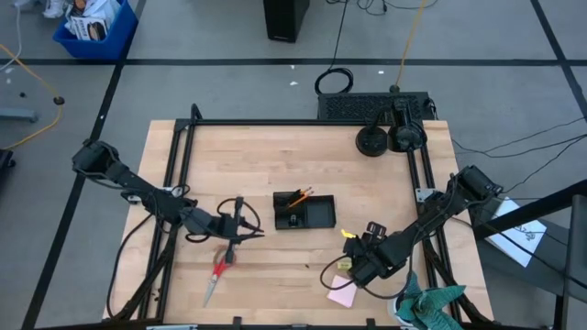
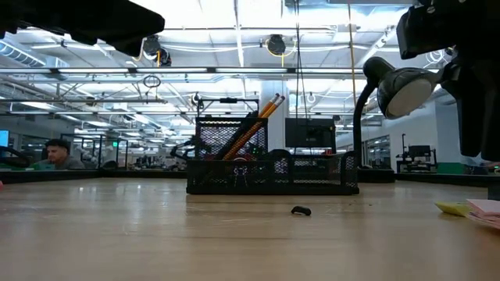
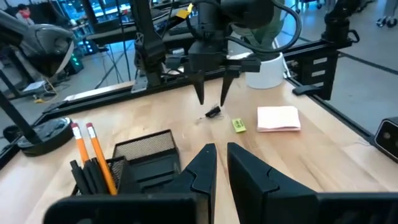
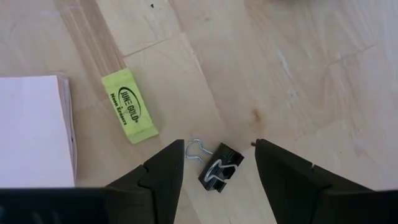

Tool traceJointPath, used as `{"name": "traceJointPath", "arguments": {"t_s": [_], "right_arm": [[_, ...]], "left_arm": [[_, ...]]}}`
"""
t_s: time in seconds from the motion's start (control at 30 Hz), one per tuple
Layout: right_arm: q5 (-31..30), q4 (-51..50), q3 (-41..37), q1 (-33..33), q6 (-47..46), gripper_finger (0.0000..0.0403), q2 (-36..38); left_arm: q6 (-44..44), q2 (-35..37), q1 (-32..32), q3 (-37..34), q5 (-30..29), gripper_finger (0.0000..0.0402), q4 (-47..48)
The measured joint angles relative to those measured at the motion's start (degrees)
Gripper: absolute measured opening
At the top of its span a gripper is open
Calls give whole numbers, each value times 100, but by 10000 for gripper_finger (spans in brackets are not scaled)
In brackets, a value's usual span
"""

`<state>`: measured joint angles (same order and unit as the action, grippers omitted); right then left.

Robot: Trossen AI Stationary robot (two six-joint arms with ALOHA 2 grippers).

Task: Pick and place office supplies into organizer
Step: Put the binder clip into the bottom left section of the desk organizer

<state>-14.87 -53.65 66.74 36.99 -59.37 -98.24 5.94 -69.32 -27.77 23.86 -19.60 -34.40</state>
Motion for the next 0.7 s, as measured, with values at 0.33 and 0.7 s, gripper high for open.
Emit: {"name": "traceJointPath", "arguments": {"t_s": [0.33,0.7], "right_arm": [[79,-323,2,0,-109,189,0],[315,-252,-101,0,-357,189,0]], "left_arm": [[131,0,1,0,5,47,169],[126,0,1,0,12,47,185]]}}
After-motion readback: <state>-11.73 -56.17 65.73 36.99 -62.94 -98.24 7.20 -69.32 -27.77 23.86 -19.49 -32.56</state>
